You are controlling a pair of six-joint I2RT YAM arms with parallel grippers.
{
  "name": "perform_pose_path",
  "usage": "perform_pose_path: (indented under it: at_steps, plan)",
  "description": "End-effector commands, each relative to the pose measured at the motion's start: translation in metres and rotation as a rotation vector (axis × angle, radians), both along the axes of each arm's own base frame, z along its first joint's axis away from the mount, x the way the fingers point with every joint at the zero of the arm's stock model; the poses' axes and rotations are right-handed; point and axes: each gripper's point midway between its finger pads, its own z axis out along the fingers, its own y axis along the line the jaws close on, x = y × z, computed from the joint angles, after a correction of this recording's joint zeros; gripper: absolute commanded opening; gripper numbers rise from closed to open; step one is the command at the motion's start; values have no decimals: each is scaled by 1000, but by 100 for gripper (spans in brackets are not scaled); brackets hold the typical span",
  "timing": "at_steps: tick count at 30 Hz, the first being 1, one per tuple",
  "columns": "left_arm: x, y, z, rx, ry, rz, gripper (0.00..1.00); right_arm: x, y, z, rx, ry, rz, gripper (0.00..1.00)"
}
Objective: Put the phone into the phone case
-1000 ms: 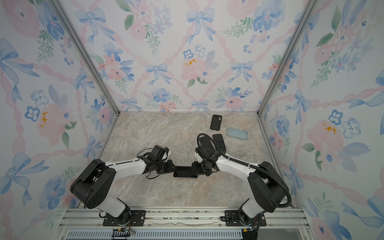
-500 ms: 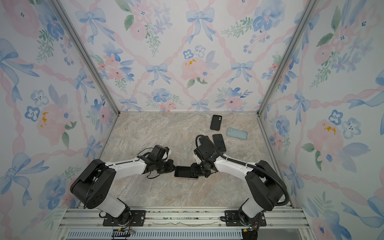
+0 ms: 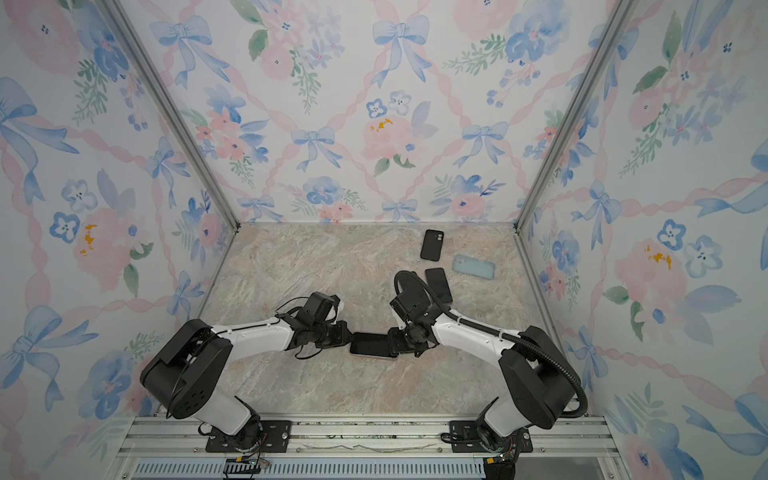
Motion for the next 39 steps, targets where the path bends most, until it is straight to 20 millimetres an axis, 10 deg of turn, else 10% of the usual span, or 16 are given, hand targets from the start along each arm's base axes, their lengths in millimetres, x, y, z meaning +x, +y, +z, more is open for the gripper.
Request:
perform_pose_path:
  at_steps: [1,39]
  plan:
    - [-38,19,-26,93,125,-24,20,-3,-6,-4,-31,12,-1,52]
    - [-44,-14,-11,-53,123,-75,31,-27,51,-26,127,113,51,29]
